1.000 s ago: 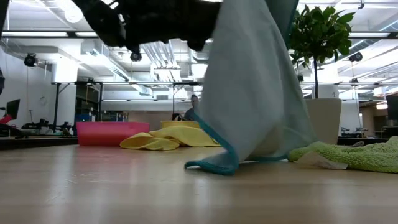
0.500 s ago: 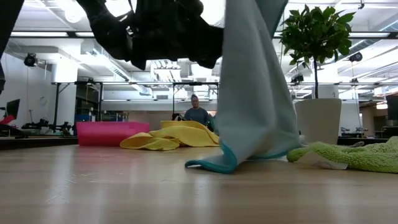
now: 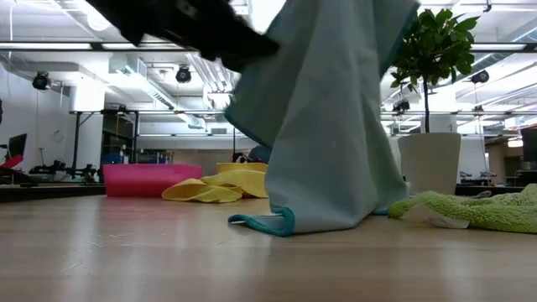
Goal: Fold microfiber towels
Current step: Fold the light blue microfiber cloth
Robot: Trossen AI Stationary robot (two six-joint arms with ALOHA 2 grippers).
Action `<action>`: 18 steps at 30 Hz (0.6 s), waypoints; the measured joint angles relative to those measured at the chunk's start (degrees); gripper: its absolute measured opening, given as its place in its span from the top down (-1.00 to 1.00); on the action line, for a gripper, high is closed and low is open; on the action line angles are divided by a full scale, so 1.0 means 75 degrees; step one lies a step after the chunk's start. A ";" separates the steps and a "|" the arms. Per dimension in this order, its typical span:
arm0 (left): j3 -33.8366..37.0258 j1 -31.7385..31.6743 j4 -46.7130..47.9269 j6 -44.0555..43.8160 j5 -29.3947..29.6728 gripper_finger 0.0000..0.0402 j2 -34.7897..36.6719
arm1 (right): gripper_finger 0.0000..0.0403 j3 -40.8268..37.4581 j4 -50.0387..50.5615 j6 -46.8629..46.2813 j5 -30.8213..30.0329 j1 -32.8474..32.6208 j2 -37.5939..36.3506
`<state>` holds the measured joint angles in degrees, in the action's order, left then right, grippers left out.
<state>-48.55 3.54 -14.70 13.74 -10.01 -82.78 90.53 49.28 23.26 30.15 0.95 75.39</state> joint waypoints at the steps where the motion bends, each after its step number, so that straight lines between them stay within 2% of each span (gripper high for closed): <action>1: 0.0003 0.0012 0.0299 0.0021 0.0193 1.00 0.0239 | 0.96 -0.0171 -0.0168 -0.0064 -0.0013 0.0006 -0.0129; 6: 0.0032 0.0013 0.0973 0.0034 0.0388 1.00 0.1018 | 0.96 -0.0901 -0.0514 -0.0284 -0.0224 0.0009 -0.0538; 11: 0.0051 0.0005 0.2043 0.0012 0.0408 1.00 0.1558 | 0.96 -0.1709 -0.0991 -0.0813 -0.1595 0.0022 -0.0737; 14: 0.0049 0.0008 0.2048 -0.0363 0.0433 1.00 0.1904 | 0.96 -0.2152 -0.1525 -0.1101 -0.2223 0.0023 -0.0736; 16: -0.0030 0.0008 0.2277 -0.0591 0.0439 1.00 0.2170 | 0.96 -0.2231 -0.1643 -0.1009 -0.2519 0.0020 -0.0731; 18: -0.0238 0.0011 0.2824 -0.0645 0.0473 1.00 0.2493 | 0.96 -0.2203 -0.1751 -0.0811 -0.3270 0.0012 -0.0734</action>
<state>-50.34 3.62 6.48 8.91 -6.47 -64.09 74.01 36.14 17.18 5.63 1.04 69.89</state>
